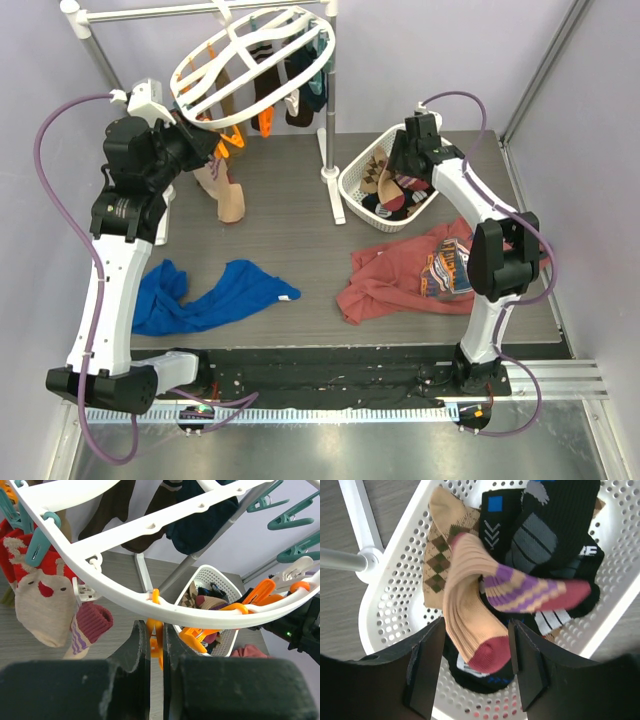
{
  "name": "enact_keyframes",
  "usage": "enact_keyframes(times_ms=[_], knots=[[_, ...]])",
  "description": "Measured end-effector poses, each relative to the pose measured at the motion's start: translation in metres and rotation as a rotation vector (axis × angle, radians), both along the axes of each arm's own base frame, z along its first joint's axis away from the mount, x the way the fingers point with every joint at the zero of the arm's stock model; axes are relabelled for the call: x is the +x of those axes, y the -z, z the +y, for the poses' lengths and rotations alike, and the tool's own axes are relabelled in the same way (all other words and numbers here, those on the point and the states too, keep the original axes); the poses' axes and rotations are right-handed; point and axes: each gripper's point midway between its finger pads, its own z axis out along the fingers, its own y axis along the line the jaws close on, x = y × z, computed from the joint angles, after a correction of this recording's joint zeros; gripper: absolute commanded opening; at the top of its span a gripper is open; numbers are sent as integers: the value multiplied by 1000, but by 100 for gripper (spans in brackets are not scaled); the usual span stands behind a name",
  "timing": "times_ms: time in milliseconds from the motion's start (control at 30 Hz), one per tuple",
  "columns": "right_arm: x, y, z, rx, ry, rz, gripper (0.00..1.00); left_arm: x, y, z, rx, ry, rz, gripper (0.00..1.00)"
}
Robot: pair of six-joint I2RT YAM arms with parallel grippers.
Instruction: Remove the socks clipped to the hanger
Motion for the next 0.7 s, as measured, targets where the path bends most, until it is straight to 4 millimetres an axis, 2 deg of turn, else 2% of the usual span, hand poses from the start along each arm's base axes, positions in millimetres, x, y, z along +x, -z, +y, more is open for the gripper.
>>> enact_keyframes(times_ms=[67, 267, 333, 400, 500, 600, 700], knots=[[-4, -3, -1, -9, -3, 22, 61, -1, 0, 0, 0, 0, -1, 9], [-6, -35, 5, 9, -26, -29, 61, -1, -1, 0, 0, 0, -2, 9], [-10, -47, 16, 31, -54, -79, 61, -1, -1, 0, 0, 0, -2, 9], [-24, -55, 32, 54, -99, -132, 60, -1, -1, 0, -1, 0, -2, 9], [-52, -64, 73, 107, -204, -255, 60, -1, -1, 0, -3, 0, -1, 9], [-88, -74, 137, 173, -369, -427, 60, -1, -1, -1, -5, 2, -1, 9], [-109, -81, 191, 219, -484, -526, 60, -1, -1, -2, -10, 7, 1, 9]])
